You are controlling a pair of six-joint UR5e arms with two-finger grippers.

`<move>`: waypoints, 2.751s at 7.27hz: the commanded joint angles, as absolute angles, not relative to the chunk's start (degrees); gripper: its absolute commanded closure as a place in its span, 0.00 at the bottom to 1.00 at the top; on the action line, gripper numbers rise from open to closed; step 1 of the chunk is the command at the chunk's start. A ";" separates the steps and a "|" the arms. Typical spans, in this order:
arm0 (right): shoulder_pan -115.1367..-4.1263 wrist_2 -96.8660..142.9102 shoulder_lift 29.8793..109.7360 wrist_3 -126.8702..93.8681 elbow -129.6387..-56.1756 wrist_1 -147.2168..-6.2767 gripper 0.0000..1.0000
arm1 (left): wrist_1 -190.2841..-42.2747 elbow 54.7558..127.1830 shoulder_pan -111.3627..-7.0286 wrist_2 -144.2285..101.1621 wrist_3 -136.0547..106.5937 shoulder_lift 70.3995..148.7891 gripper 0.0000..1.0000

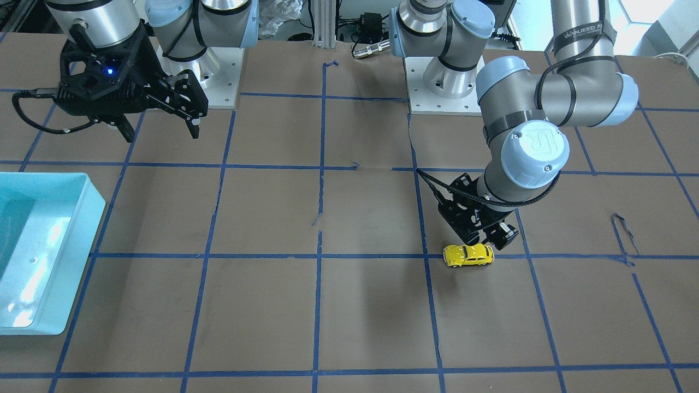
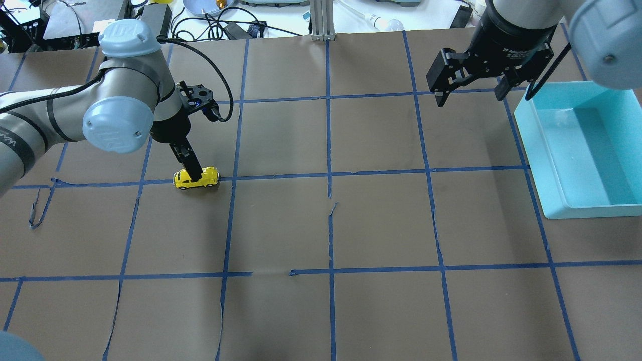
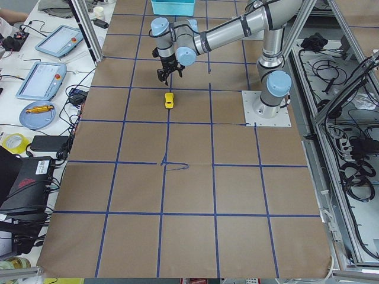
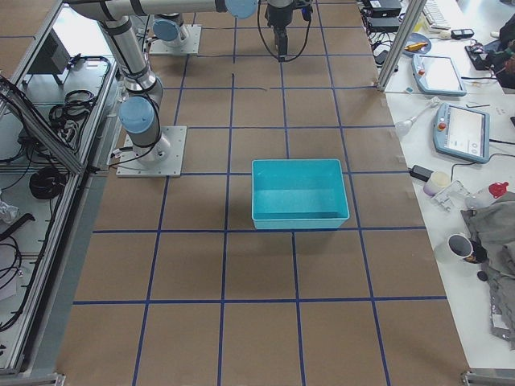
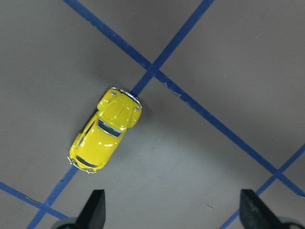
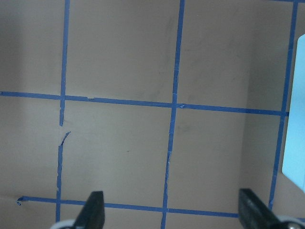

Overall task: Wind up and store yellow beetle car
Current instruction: 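Rotate the left gripper to align and close it on the car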

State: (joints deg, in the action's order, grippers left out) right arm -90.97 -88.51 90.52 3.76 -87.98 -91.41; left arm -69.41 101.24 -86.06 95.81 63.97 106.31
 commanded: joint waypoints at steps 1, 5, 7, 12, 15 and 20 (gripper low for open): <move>-90.97 -88.51 90.53 3.78 -87.98 -91.41 0.00 | -60.85 101.34 -85.69 95.71 83.41 109.15 0.03; -90.97 -88.51 90.53 3.78 -87.98 -91.41 0.00 | -55.22 106.49 -82.37 94.84 99.80 112.14 0.03; -90.97 -88.51 90.53 3.78 -87.98 -91.41 0.00 | -53.88 107.67 -82.26 94.66 99.76 112.50 0.09; -90.97 -88.51 90.53 3.78 -87.98 -91.41 0.00 | -53.70 107.58 -82.18 92.55 99.32 113.47 0.21; -90.97 -88.51 90.53 3.78 -87.98 -91.41 0.00 | -53.70 107.75 -81.91 93.08 99.31 113.29 0.45; -90.97 -88.42 90.53 3.69 -87.98 -91.41 0.00 | -53.70 108.63 -79.20 93.08 99.23 113.29 0.70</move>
